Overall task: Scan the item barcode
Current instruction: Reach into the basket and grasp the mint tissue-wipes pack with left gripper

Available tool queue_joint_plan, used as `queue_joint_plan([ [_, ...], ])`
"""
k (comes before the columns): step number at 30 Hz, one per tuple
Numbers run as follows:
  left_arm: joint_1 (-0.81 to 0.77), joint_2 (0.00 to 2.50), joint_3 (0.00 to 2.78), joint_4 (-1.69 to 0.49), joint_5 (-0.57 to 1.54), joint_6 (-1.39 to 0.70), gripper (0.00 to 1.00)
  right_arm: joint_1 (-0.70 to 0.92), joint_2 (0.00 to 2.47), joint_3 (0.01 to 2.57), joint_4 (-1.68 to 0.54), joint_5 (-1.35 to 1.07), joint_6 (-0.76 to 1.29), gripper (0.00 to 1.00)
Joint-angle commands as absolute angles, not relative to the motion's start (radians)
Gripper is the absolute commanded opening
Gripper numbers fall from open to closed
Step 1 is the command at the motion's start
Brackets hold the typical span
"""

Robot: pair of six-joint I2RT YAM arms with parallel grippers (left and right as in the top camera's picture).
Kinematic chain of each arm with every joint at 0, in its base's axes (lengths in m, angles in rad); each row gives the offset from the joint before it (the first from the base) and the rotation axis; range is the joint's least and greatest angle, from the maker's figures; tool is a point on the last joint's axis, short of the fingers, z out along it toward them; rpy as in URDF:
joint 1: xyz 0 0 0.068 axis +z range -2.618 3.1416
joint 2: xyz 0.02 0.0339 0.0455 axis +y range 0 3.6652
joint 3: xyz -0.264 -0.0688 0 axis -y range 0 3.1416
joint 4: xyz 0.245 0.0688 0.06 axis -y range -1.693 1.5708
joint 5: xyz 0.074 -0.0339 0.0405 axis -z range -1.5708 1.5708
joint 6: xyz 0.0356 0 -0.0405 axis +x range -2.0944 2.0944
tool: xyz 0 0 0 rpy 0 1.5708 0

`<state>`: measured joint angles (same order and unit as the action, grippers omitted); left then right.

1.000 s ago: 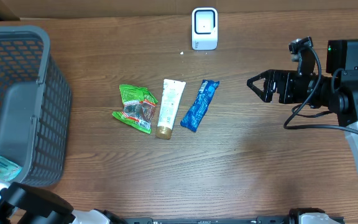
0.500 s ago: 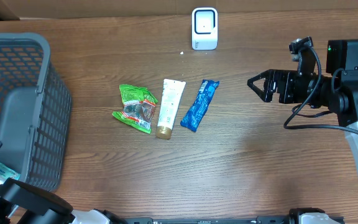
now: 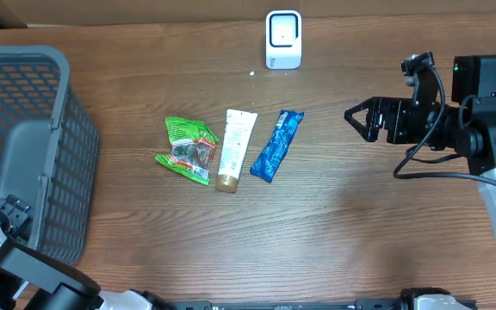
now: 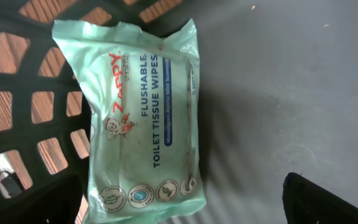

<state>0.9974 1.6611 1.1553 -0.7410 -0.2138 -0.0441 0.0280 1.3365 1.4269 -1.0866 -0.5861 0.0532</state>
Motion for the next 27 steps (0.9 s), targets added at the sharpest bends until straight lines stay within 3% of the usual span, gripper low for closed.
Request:
queue_joint_plan([
  [1,1.006,1.662,1.099,-0.693,-0.262,-0.026,0.95,0.033,1.336,1.452,-1.088,-0.578,0.057,1.0],
  [16,1.006,1.713,1.002,-0.5,-0.261,-0.031,0.9,0.033,1.336,1.452,-1.093,-0.578,0.057,1.0],
  [18,1.003,1.756,1.002,-0.497,-0.258,-0.053,0.77,0.033,1.336,1.452,-1.087,-0.578,0.057,1.0],
  [20,1.0,1.769,1.002,-0.5,-0.258,-0.077,0.52,0.033,1.336,1.452,-1.083,-0.578,0.057,1.0],
  [23,0.999,1.771,1.017,-0.517,-0.257,-0.092,0.05,0.033,1.336,1.452,-1.078,-0.578,0.058,1.0],
  [27,0.984,1.766,1.084,-0.591,-0.239,-0.139,0.04,0.033,1.336,1.452,-1.076,-0.578,0.058,1.0],
])
